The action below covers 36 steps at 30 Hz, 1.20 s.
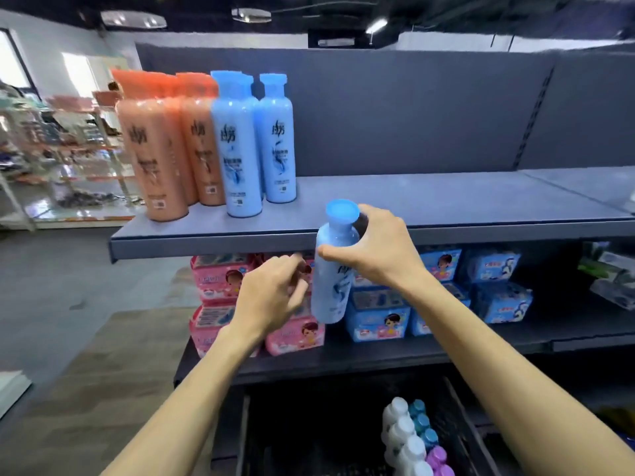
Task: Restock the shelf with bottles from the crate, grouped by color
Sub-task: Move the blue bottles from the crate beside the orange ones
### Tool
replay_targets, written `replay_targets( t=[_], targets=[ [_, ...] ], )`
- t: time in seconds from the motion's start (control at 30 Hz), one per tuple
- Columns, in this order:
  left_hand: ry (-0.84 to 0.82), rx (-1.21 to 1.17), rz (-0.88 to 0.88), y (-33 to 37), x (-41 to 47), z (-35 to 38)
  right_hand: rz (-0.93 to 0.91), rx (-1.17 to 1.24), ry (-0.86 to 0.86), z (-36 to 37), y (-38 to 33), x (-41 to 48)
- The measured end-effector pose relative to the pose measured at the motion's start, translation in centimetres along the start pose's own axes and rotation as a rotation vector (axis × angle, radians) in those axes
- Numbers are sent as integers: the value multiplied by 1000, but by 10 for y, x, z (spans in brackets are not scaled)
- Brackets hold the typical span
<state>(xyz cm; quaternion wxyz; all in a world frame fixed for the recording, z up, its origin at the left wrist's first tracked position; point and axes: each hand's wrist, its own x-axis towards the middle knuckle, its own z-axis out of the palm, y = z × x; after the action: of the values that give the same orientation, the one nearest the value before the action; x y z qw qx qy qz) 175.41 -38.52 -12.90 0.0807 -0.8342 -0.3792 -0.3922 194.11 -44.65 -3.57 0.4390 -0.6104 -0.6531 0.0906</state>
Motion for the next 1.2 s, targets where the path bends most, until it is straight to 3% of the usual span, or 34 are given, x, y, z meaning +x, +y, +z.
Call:
replay_targets(
  t=[0.3,0.53,1.0,1.2],
  targets=[
    [179,69,68,-12,73,-64,-179,10,169,-44,-80,73],
    [195,137,40,-26,108,-95,-235,6,214,-44,-111,121],
    [138,132,-57,-48,114,-100,-98,-31,194,4,-95,154],
    [122,101,-90,-53,110,-91,-135,-194,107,5,-87,153]
  ],
)
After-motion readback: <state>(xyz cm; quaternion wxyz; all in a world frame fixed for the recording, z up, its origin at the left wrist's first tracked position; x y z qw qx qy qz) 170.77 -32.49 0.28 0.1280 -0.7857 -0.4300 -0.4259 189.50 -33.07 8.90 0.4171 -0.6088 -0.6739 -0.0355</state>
